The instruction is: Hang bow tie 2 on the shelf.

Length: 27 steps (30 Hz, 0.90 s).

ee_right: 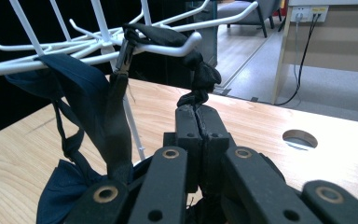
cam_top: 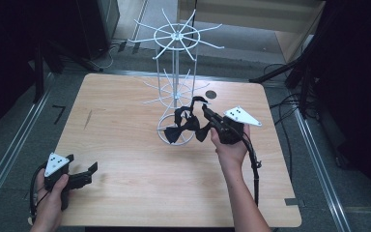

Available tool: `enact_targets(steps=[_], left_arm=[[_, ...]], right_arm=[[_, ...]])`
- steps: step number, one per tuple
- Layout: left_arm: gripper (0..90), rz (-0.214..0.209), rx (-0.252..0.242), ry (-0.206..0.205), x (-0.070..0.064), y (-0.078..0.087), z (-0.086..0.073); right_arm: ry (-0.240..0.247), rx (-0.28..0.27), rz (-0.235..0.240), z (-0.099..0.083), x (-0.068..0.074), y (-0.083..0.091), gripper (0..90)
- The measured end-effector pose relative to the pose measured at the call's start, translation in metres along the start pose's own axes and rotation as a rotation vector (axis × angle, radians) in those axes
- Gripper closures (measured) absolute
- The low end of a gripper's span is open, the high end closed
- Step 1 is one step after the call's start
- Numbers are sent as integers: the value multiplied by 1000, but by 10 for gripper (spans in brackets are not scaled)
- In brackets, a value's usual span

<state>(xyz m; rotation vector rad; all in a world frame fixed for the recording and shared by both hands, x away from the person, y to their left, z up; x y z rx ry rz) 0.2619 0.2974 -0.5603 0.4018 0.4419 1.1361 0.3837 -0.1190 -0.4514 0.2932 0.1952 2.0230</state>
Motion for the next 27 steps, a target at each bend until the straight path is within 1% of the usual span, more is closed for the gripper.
enact_targets(steps=[2,5,6,8,11,13,14,17,20,22,23,24,25,27], left_arm=[[72,0,0,0,0,0,0],[72,0,0,0,0,0,0],[72,2,0,0,0,0,0],[72,2,0,-1,0,0,0],[72,3,0,-1,0,0,0],[72,3,0,-2,0,0,0],[72,2,0,-1,0,0,0],[72,4,0,0,0,0,0],[72,3,-1,3,0,0,0],[72,3,-2,2,0,0,0],[72,4,-5,2,0,0,0],[72,5,-4,3,0,0,0],[72,2,0,5,0,0,0],[72,3,-1,5,0,1,0]], right_arm=[[0,-1,-1,-2,0,-1,876],[3,1,0,-5,-1,-1,815],[-2,2,5,-6,-1,-1,770],[4,-1,1,-8,-2,0,666],[10,11,0,-13,-5,1,473],[24,24,-9,-15,-6,2,374],[35,25,-21,-16,-7,3,337],[52,24,-32,-21,-9,7,267],[43,50,-43,-29,-15,10,212],[22,51,-47,-33,-19,13,192],[18,54,-43,-35,-20,14,159],[19,59,-46,-37,-22,16,131],[21,66,-59,-39,-24,17,105],[28,59,-69,-40,-26,20,77]])
Point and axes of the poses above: each handheld gripper's, and its own axes: y roughly backward along the jaws, z roughly out of its top, x roughly to its left, the point moved 7 cm from there along -y, roughly forward along the jaws, and after that the axes turned 7 degrees about -z, right-handed, at the moved point
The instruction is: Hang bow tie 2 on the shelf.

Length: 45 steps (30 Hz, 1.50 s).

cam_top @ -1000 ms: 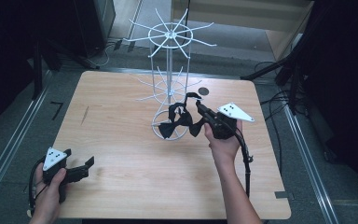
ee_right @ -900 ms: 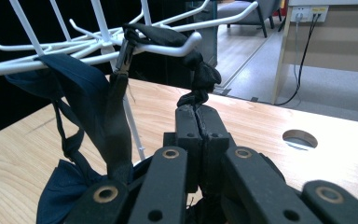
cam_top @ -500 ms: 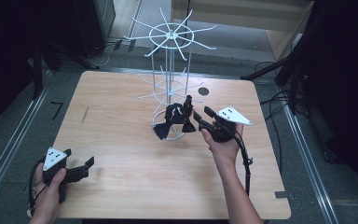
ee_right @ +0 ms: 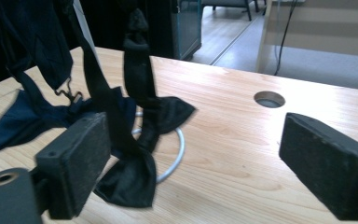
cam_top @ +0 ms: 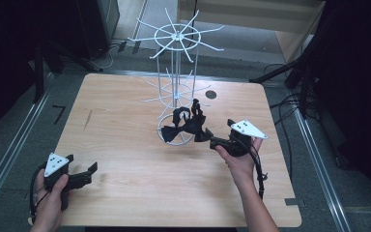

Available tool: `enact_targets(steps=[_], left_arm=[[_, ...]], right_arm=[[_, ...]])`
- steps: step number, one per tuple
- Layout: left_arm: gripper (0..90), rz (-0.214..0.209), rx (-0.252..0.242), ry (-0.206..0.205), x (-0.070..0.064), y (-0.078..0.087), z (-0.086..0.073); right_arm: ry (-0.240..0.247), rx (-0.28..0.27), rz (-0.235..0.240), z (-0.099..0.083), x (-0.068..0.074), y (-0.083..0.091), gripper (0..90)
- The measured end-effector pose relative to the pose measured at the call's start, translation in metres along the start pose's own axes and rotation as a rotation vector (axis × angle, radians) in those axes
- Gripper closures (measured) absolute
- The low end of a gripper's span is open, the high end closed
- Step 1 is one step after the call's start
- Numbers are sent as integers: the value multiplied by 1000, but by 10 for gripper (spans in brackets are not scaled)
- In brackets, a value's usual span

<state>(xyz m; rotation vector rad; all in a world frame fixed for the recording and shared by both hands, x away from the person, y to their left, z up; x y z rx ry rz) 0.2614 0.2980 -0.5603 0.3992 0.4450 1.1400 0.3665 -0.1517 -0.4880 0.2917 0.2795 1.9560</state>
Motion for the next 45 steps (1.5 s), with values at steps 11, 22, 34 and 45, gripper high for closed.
enact_targets(steps=[11,22,34,45], left_arm=[[72,1,-1,-2,0,0,0],[72,2,-6,2,0,0,0],[72,4,-7,3,0,0,0],[72,5,-7,3,0,0,0]], right_arm=[[-3,11,-5,-16,-13,15,0],[1,20,-49,-40,-32,27,0],[-16,52,-76,-63,-56,44,0],[-19,102,-91,-87,-74,60,0]])
Point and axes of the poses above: each handheld gripper's, and its own axes: y roughly backward along the jaws, z roughly out of its top, x roughly to its left, the point moved 7 cm from there along -y, roughly forward along the jaws, and after that the axes turned 7 degrees about -z, right-handed, at the moved point
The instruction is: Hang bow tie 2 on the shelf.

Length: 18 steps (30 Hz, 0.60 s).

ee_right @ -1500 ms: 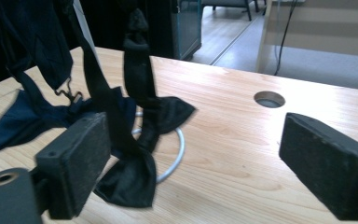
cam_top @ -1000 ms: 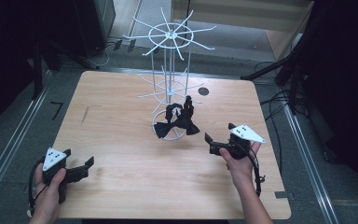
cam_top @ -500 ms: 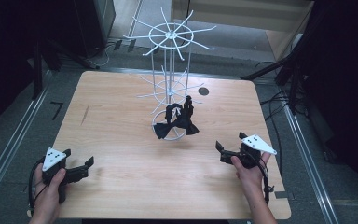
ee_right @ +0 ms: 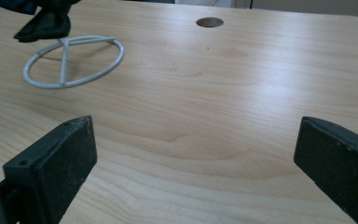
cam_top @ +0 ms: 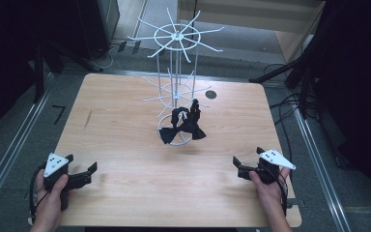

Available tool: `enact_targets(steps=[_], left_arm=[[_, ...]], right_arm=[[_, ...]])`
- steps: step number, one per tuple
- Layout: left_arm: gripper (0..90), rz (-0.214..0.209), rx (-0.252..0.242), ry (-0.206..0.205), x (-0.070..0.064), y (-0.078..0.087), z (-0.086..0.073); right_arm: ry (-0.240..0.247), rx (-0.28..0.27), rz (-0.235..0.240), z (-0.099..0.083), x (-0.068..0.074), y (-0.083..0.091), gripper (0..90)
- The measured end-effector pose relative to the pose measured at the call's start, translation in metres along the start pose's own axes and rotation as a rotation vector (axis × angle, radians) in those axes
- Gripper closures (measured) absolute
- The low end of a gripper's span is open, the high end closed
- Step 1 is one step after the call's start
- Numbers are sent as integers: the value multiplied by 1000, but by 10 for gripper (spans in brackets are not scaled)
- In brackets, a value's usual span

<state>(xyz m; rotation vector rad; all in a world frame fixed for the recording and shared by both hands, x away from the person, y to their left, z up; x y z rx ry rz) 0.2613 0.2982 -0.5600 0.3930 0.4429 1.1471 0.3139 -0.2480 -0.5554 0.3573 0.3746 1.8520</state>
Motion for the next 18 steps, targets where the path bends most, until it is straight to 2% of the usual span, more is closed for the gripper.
enact_targets(steps=[13,18], left_arm=[[72,1,0,0,0,0,0],[72,-2,4,2,0,0,0]], right_arm=[[17,71,-22,-29,-23,17,0],[1,88,-22,-36,-28,21,0]])
Point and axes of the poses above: each handheld gripper's, and its own axes: y roughly backward along the jaws, z roughly out of its top, x roughly to its left, the point moved 7 cm from there along -y, roughly forward along the jaws, and after that the axes turned 7 degrees about -z, right-handed, at the moved point
